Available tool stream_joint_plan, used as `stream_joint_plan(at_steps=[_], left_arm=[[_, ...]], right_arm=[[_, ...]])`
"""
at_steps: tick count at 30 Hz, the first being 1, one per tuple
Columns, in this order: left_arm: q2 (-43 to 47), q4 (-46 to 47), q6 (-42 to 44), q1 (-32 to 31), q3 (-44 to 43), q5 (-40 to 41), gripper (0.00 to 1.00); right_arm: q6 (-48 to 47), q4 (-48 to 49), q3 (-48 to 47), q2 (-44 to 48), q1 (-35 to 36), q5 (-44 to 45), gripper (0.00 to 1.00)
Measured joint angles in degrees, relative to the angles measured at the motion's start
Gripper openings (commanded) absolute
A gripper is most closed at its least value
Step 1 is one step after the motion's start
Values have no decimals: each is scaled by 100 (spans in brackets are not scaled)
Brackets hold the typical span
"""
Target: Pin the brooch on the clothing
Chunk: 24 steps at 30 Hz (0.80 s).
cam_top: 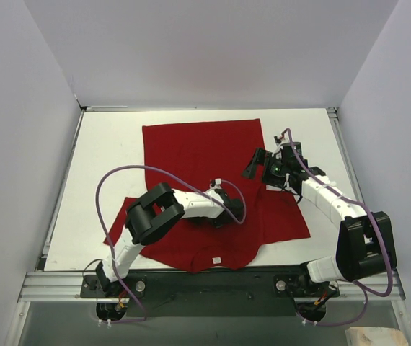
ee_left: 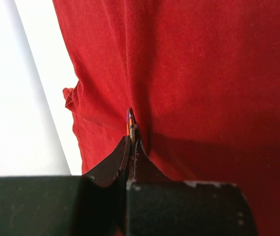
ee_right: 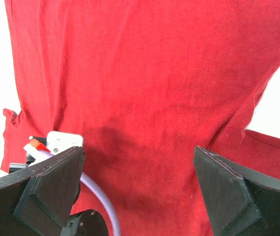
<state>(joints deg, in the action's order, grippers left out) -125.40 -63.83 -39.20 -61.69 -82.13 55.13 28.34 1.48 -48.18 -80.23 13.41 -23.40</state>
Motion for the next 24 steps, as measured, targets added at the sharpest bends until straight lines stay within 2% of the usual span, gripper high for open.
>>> stream_joint_plan(at_steps=[5, 9, 18, 24], left_arm=[[332, 299, 61, 0, 83, -236, 0], [907, 920, 109, 26, 374, -603, 0], [2507, 2599, 374, 376, 1574, -1681, 0], [3554, 3707, 503, 815, 2603, -2533, 0]], right_arm=[[15, 7, 28, -2, -26, -39, 100], [20, 20, 52, -9, -26, -107, 100], [15, 111, 52, -240, 70, -267, 100], [-48, 59, -87, -501, 568, -297, 100]])
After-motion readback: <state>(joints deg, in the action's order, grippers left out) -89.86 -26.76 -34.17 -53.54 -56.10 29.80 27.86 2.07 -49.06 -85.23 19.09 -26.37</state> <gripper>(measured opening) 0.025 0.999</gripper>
